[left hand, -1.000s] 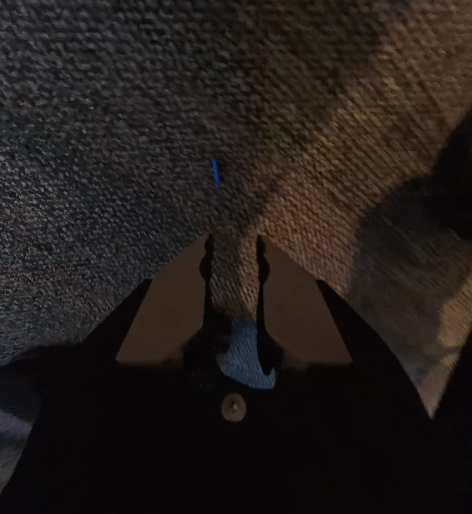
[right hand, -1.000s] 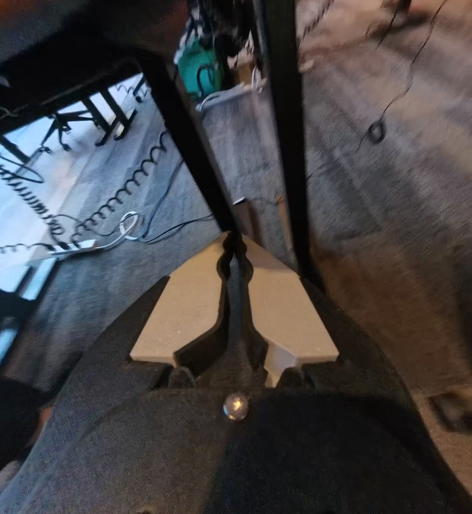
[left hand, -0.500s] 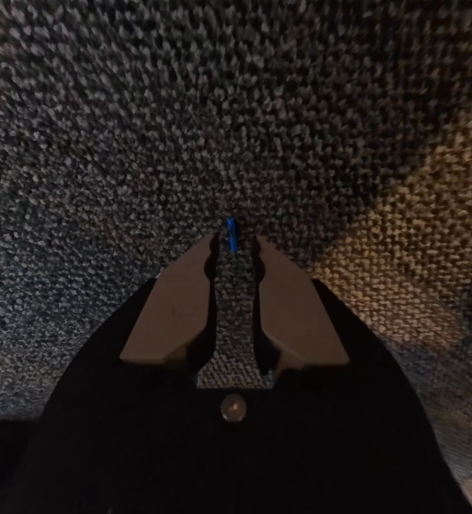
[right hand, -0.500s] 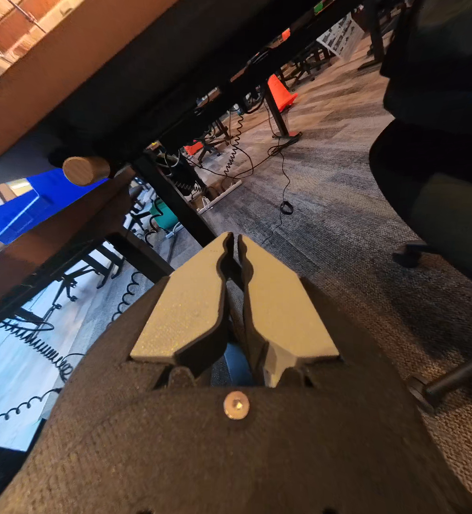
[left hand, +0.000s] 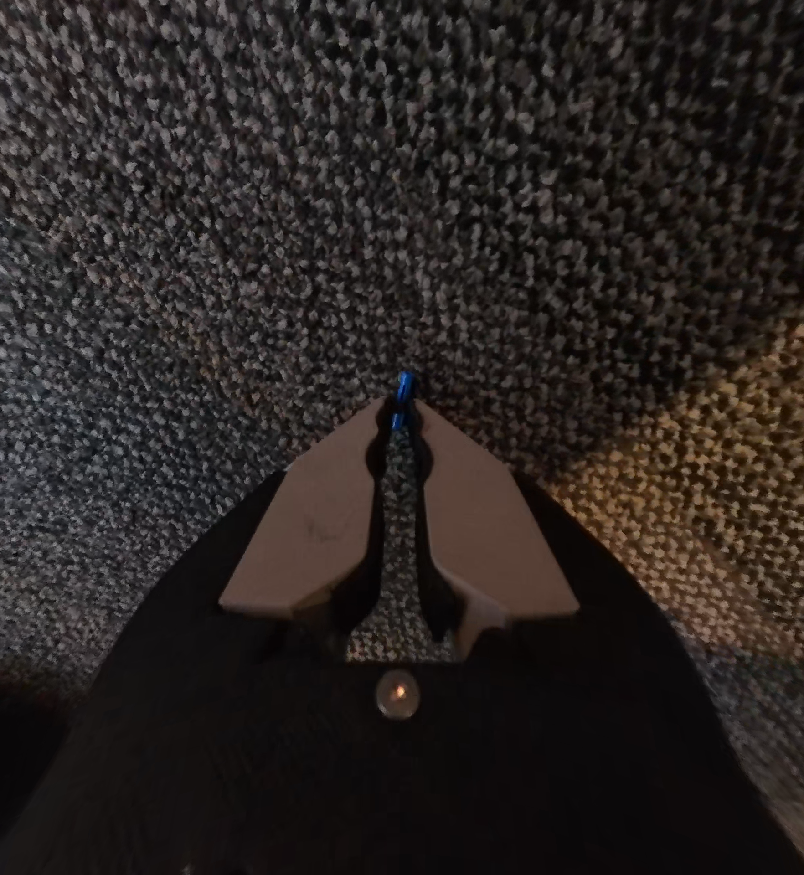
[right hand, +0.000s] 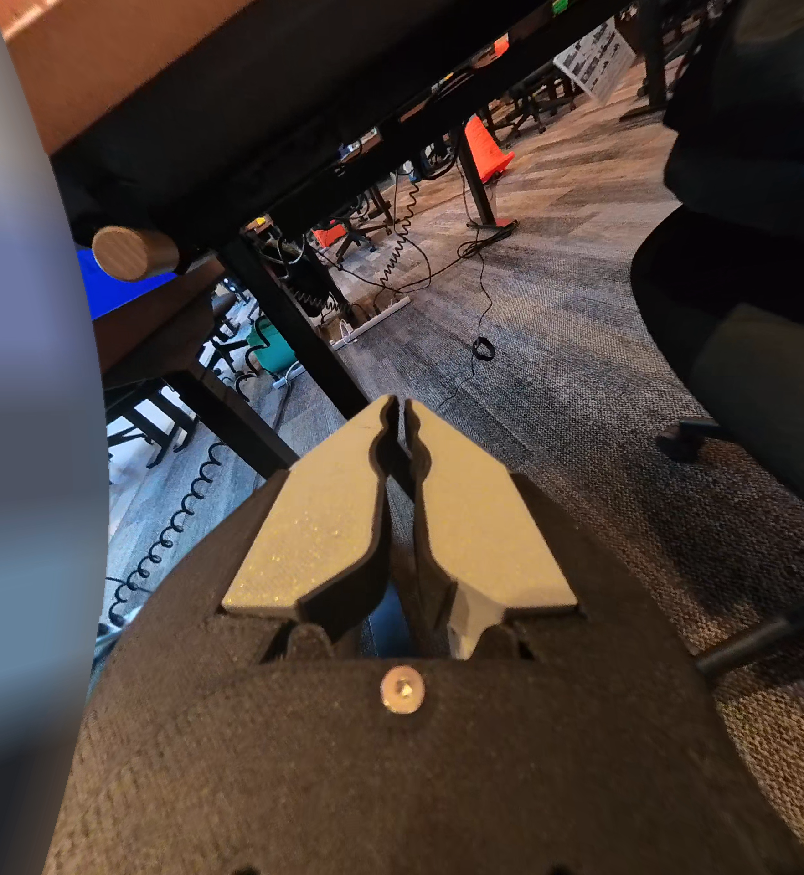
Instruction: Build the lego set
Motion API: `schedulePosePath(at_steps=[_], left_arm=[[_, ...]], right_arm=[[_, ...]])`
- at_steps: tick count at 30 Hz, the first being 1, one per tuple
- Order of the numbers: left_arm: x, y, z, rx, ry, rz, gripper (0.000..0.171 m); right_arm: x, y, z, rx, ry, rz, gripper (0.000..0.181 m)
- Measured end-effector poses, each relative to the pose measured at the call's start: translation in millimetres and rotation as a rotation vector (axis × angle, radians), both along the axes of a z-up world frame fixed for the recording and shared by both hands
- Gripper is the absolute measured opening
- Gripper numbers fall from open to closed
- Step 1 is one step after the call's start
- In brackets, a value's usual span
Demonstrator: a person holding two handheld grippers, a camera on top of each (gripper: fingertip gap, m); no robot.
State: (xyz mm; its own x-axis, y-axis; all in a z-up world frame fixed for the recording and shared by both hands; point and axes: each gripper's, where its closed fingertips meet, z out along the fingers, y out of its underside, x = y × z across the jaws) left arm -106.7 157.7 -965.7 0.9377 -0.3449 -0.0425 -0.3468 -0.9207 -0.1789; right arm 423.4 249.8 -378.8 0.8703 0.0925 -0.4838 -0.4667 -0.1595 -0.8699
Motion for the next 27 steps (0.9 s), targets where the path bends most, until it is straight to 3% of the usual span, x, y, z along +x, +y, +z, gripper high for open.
schedulePosePath(at_steps=[5, 8, 10, 14, 16, 18, 21, 25, 27], left_arm=[[3, 1, 5, -0.032, -0.028, 0.022, 0.002], [21, 6, 30, -0.054, -0.131, -0.011, 0.002], [52, 3, 60, -0.102, -0.272, -0.082, 0.002], [141, -3, 164, -0.156, -0.635, -0.263, 0.002], [195, -26, 238, -0.235, -0.9, -0.382, 0.001], [229, -58, 302, -0.315, -1.05, -0.501, 0.002], [258, -105, 374, -0.426, -1.168, -0.534, 0.003], [282, -140, 476, -0.405, -1.3, -0.57, 0.003], [285, -164, 525, -0.381, -1.314, -0.671, 0.002]], right_arm=[[-7, 3, -10, -0.025, -0.016, 0.027, 0.0], [-18, 9, -21, -0.023, -0.049, 0.104, 0.0], [-33, 14, -31, -0.019, -0.091, 0.213, 0.001], [-73, 14, -52, -0.01, -0.237, 0.47, 0.002], [-89, 9, -69, -0.051, -0.397, 0.553, 0.003], [-102, 1, -71, -0.095, -0.411, 0.597, 0.002], [-126, -24, -40, -0.169, -0.15, 0.655, 0.003], [-159, -97, 49, -0.109, 0.216, 0.767, 0.002], [-177, -142, 92, -0.061, 0.251, 0.844, 0.001]])
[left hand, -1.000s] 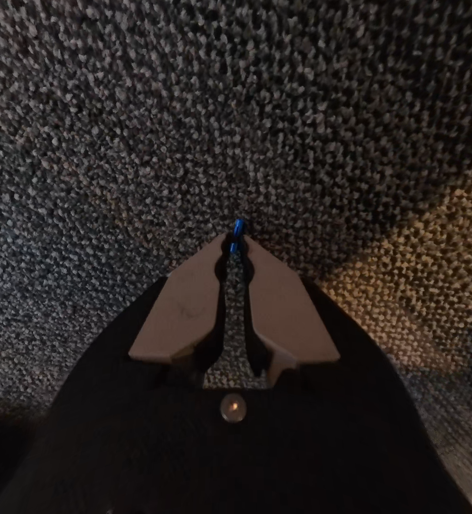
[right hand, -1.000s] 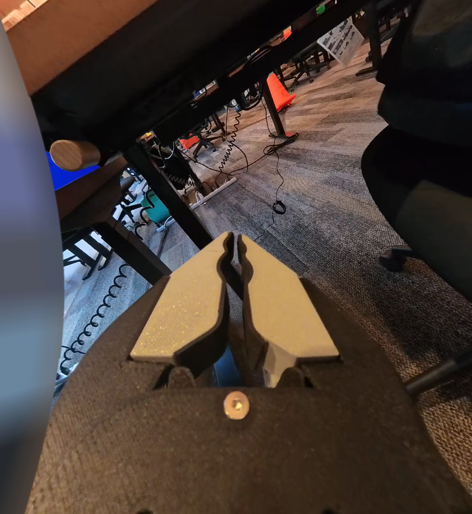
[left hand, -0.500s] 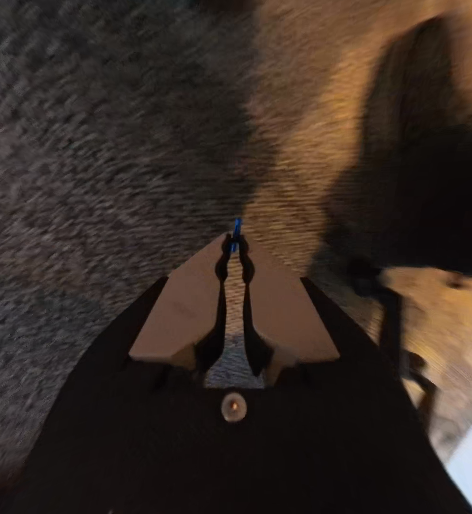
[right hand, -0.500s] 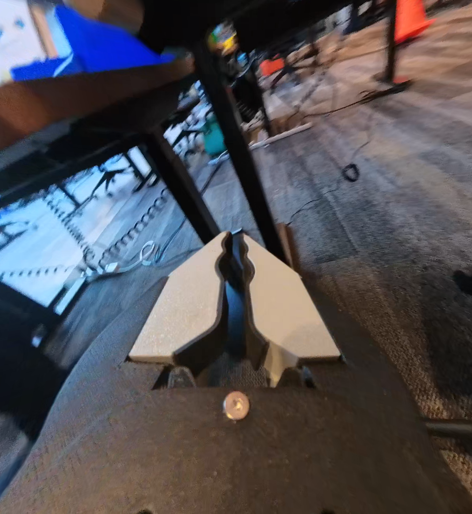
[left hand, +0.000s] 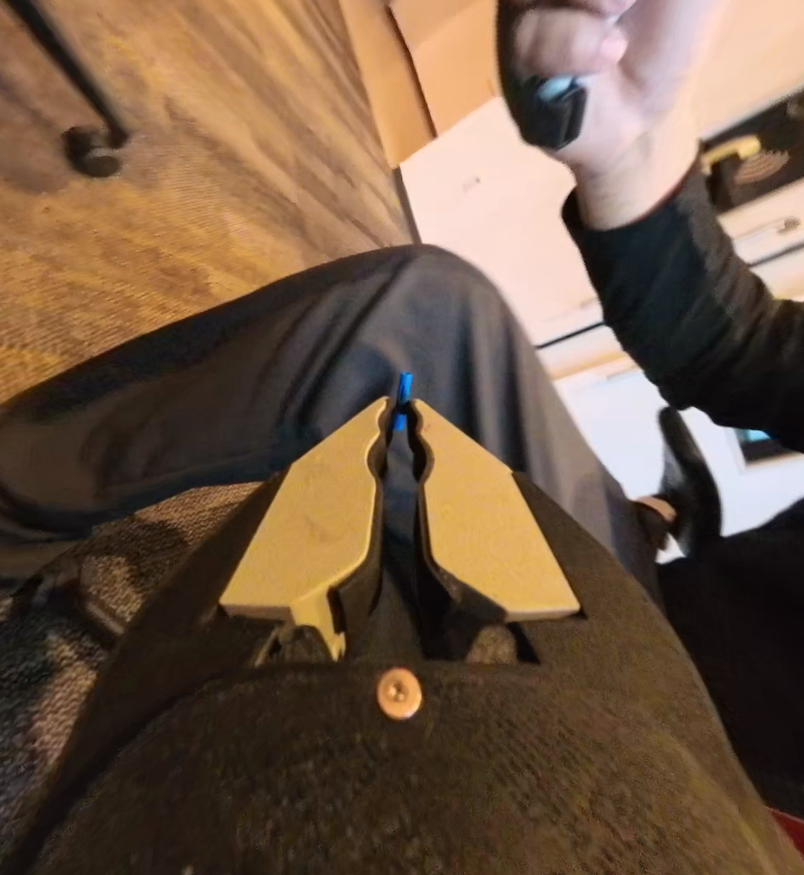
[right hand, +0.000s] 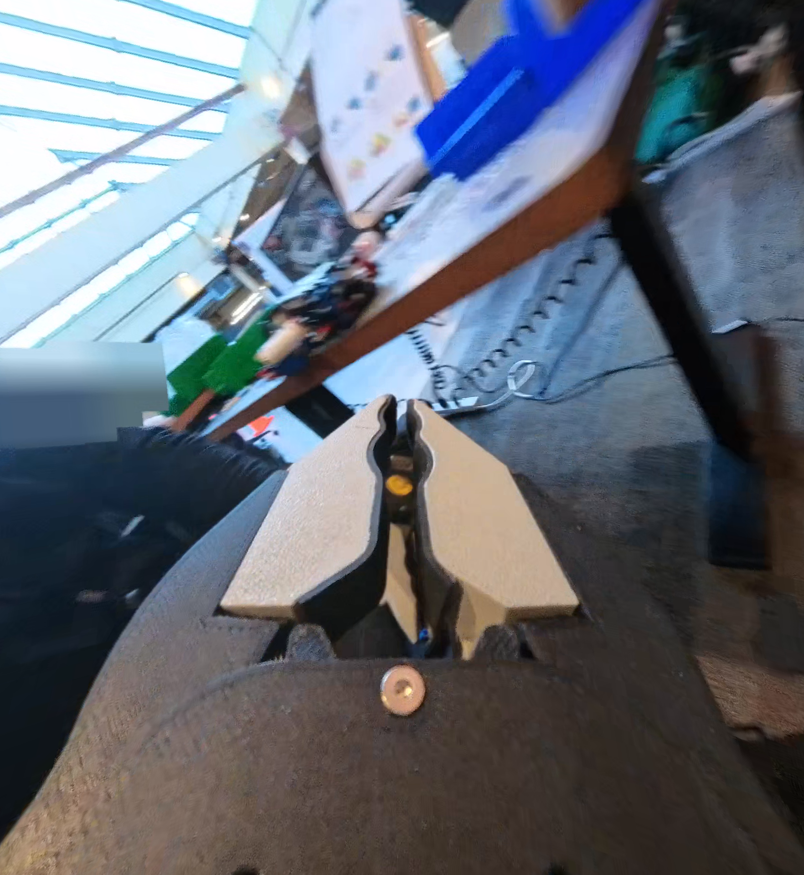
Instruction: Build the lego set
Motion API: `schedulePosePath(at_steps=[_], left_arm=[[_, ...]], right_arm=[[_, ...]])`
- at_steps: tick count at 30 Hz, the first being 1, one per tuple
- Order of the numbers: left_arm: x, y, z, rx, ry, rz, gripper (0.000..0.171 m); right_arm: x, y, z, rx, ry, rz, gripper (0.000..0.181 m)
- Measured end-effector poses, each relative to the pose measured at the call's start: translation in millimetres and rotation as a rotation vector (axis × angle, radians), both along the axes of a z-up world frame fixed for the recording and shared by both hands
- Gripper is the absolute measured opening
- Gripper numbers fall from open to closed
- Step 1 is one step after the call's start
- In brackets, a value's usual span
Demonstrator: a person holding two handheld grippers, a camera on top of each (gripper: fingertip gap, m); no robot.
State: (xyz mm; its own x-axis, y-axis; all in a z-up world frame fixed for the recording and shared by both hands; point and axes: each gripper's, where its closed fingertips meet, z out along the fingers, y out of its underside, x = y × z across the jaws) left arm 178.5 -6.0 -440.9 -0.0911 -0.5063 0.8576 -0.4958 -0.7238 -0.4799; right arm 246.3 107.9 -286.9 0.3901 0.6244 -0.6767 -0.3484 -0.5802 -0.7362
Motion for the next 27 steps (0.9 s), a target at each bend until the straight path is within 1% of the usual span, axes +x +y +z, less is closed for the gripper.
schedulePosePath(at_steps=[2, 3, 6, 7, 9, 11, 13, 15, 17, 20, 22, 24, 25, 27], left_arm=[[-2, -24, 46, 0.071, -0.03, -0.061, 0.003], [-4, -35, 70, 0.099, -0.051, -0.077, 0.003], [-23, -64, 145, 0.159, -0.145, -0.095, 0.003], [-33, -73, 170, 0.175, -0.182, -0.094, 0.003], [-57, -90, 212, 0.219, -0.241, -0.078, 0.003], [-85, -105, 241, 0.276, -0.271, -0.056, 0.002], [-114, -116, 263, 0.316, -0.296, -0.023, 0.002], [-142, -123, 277, 0.359, -0.308, 0.023, 0.002], [-168, -122, 284, 0.422, -0.302, 0.095, 0.003], [-197, -114, 299, 0.471, -0.341, 0.224, 0.002], [-211, -112, 312, 0.561, -0.401, 0.301, 0.003], [-221, -116, 320, 0.698, -0.435, 0.328, 0.003], [-226, -122, 328, 0.745, -0.489, 0.329, 0.003], [-239, -139, 344, 0.759, -0.626, 0.275, 0.003]], right_arm=[[-23, -47, 42, 0.042, 0.062, 0.1, 0.001], [-35, -71, 66, 0.07, 0.126, 0.152, 0.0], [-61, -147, 146, 0.238, 0.405, 0.354, 0.0], [-67, -171, 167, 0.307, 0.473, 0.405, 0.0], [-83, -208, 193, 0.417, 0.532, 0.485, 0.0], [-98, -237, 212, 0.498, 0.574, 0.556, 0.0], [-113, -258, 226, 0.559, 0.61, 0.615, 0.0], [-124, -273, 240, 0.603, 0.671, 0.683, 0.0], [-136, -280, 247, 0.635, 0.703, 0.727, 0.0], [-155, -277, 250, 0.628, 0.759, 0.786, 0.0], [-178, -271, 241, 0.609, 0.715, 0.816, 0.0], [-210, -264, 225, 0.592, 0.597, 0.829, 0.0], [-225, -262, 217, 0.596, 0.538, 0.838, 0.0], [-250, -262, 208, 0.624, 0.446, 0.843, 0.0]])
